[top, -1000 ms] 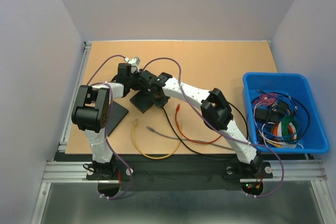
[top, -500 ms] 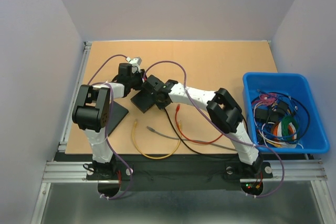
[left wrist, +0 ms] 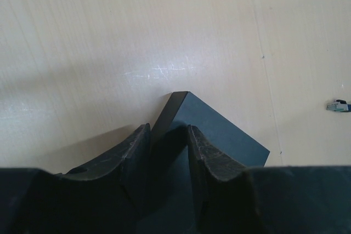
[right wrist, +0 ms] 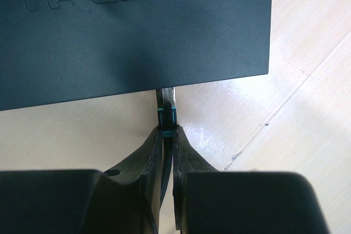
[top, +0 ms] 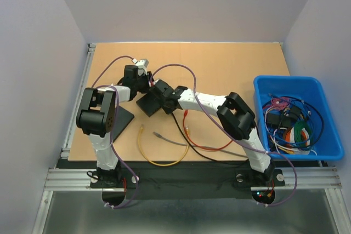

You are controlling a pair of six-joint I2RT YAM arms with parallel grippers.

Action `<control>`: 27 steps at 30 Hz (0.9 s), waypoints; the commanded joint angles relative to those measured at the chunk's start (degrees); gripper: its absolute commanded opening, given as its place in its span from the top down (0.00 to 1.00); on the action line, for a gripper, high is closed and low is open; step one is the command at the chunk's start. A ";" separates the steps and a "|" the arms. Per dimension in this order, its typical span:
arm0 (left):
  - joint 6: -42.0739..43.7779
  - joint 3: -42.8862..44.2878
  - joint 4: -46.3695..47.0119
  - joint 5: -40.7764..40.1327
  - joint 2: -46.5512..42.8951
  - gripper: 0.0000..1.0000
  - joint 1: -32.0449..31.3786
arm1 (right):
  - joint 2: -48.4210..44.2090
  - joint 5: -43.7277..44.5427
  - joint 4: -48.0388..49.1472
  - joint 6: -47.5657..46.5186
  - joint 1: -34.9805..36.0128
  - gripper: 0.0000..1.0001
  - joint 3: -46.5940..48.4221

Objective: Insert the plug into the switch port

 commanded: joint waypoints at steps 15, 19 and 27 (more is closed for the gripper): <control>-1.45 0.19 -11.37 1.06 4.80 0.59 -3.74 | -5.97 8.80 29.47 -0.18 -1.66 1.00 -5.50; -3.55 -0.34 -11.02 2.55 5.15 0.59 -4.09 | -5.71 8.19 34.03 0.08 -2.98 0.99 -6.82; -5.05 -2.54 -9.53 3.61 5.68 0.60 -5.15 | -5.98 4.24 43.53 -1.85 -4.04 1.00 -10.16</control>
